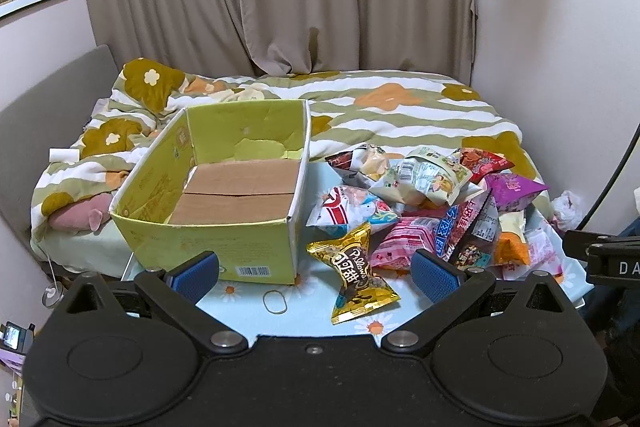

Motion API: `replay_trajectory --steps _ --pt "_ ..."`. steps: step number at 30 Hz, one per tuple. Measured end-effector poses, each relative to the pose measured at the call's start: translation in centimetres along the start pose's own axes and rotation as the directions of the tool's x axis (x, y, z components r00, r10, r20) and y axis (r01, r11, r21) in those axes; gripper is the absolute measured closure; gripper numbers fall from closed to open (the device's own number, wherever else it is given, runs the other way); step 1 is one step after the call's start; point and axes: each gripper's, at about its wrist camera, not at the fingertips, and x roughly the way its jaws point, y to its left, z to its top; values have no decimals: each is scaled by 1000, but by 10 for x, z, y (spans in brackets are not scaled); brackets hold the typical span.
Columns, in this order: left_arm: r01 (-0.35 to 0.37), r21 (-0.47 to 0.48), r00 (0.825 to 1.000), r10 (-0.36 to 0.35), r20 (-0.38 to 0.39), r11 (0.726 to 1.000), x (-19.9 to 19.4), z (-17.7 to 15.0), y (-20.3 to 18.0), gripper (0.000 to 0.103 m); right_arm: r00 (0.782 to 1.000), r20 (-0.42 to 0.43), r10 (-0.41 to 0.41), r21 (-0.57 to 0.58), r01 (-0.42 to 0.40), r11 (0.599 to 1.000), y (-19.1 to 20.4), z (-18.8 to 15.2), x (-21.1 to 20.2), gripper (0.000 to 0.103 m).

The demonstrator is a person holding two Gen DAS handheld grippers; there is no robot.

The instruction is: Organize snacks

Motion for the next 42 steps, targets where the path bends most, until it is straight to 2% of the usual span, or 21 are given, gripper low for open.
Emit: replay_trajectory --steps 22,28,37,42 --pt "1 -8 1000 -1 1 1000 0 0 -4 0 1000 3 6 6 -6 1000 -2 -1 -1 0" --pt "15 -30 999 -16 -36 999 4 4 -4 0 1000 -18 15 10 -15 1000 -2 0 1 0" --pt "14 -35 994 -18 -105 999 50 -5 -5 0 991 -50 122 25 -121 992 0 5 33 0" --pt "86 -50 982 -93 -165 995 96 -7 -2 0 987 -86 138 82 -131 988 9 8 68 0"
